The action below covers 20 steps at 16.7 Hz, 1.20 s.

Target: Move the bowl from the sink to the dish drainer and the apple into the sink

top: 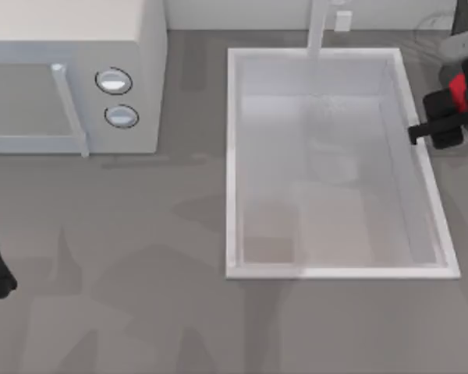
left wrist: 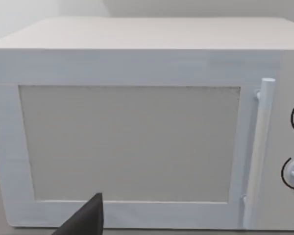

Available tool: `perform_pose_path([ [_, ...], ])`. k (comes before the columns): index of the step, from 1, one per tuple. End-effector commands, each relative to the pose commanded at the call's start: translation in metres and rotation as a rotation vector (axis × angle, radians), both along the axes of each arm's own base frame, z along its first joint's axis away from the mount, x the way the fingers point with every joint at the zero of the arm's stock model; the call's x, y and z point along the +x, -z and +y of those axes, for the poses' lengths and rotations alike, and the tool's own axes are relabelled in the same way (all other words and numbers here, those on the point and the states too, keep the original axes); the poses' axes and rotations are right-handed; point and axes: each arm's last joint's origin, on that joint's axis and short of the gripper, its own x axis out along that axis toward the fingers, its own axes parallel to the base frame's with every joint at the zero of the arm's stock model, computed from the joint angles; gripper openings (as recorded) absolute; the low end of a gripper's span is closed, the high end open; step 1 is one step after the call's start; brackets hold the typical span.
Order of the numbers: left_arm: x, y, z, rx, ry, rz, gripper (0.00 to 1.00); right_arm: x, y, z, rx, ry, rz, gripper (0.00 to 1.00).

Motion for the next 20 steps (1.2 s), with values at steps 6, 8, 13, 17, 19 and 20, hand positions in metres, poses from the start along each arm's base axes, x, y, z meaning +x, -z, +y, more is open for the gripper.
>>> perform_pose_path([
  [6,0.000,0.000,0.000,0.000,0.000,0.000,1.00,-0.018,-0.004,0.075,0.185,-0.028,-0.424,0.00],
  [8,0.000,0.000,0.000,0.000,0.000,0.000,1.00,-0.028,-0.005,0.090,0.254,-0.022,-0.514,0.00],
  [13,0.000,0.000,0.000,0.000,0.000,0.000,1.00,-0.043,-0.007,0.103,0.345,-0.004,-0.609,0.00],
  [17,0.000,0.000,0.000,0.000,0.000,0.000,1.00,-0.042,-0.009,0.102,0.348,-0.002,-0.612,0.00],
  [19,0.000,0.000,0.000,0.000,0.000,0.000,1.00,-0.041,-0.006,0.103,0.348,-0.004,-0.612,0.00],
  [20,0.000,0.000,0.000,0.000,0.000,0.000,1.00,-0.039,-0.001,0.105,0.348,-0.005,-0.611,0.00],
])
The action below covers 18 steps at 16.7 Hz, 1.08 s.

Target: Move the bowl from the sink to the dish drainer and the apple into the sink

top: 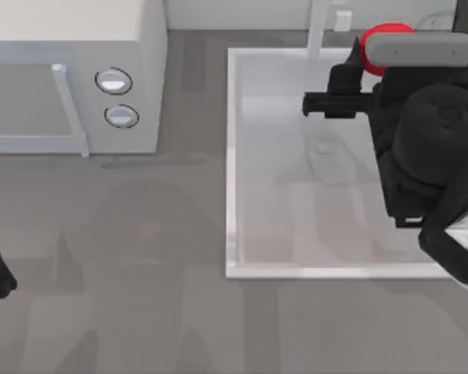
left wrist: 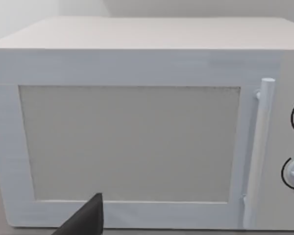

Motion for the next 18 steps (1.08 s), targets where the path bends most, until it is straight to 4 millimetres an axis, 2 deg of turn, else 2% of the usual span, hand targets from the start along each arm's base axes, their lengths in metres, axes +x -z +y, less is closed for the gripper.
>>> perform_pose_path([
  [2,0.000,0.000,0.000,0.000,0.000,0.000,1.00,0.004,0.017,0.004,-0.002,-0.001,0.002,0.00],
  [6,0.000,0.000,0.000,0.000,0.000,0.000,1.00,0.008,0.067,0.009,-0.005,0.001,0.003,0.00],
  [11,0.000,0.000,0.000,0.000,0.000,0.000,1.00,0.002,0.123,0.003,-0.001,0.001,-0.002,0.00],
  [14,0.000,0.000,0.000,0.000,0.000,0.000,1.00,-0.003,0.141,-0.001,-0.002,0.001,0.001,0.00],
  [18,0.000,0.000,0.000,0.000,0.000,0.000,1.00,-0.003,0.143,-0.002,-0.003,0.001,0.002,0.00],
])
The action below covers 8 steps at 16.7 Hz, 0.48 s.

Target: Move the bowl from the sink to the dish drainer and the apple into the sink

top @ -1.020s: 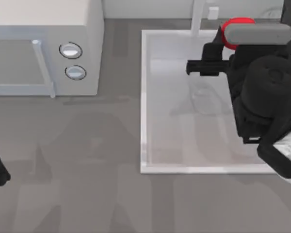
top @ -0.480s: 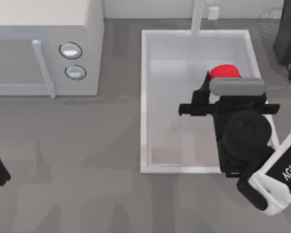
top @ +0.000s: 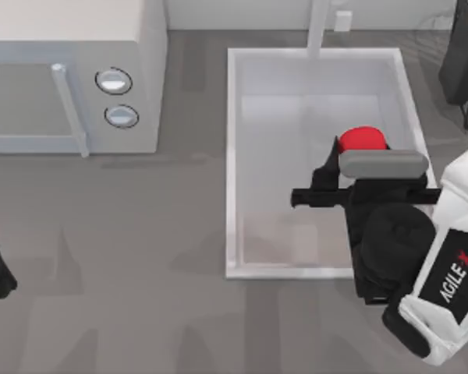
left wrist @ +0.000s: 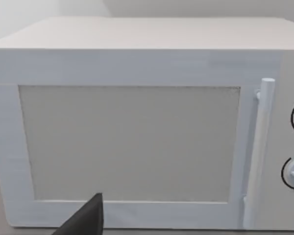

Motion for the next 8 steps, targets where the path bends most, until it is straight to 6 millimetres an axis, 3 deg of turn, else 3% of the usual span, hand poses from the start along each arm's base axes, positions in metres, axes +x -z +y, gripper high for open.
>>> perform_pose_path([
  [1,0.0000,0.0000,0.0000,0.000,0.000,0.000,1.00,0.0000,0.0000,0.0000,0.000,0.000,0.000,0.00],
  [8,0.0000,0.0000,0.0000,0.000,0.000,0.000,1.00,0.0000,0.0000,0.0000,0.000,0.000,0.000,0.53],
])
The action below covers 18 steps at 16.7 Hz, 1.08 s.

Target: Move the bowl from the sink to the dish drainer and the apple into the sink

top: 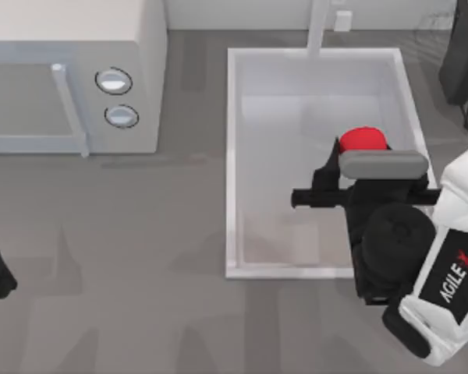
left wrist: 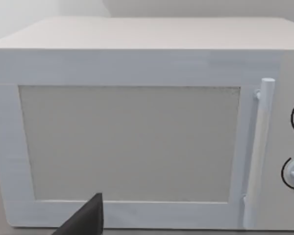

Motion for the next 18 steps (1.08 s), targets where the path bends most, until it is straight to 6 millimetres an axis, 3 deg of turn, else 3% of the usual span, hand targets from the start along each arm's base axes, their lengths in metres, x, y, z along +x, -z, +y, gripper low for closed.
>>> perform_pose_path([
  [6,0.0000,0.0000,0.0000,0.000,0.000,0.000,1.00,0.0000,0.0000,0.0000,0.000,0.000,0.000,0.98],
  [18,0.0000,0.0000,0.0000,0.000,0.000,0.000,1.00,-0.0017,-0.0032,-0.0057,-0.008,-0.010,0.017,1.00],
])
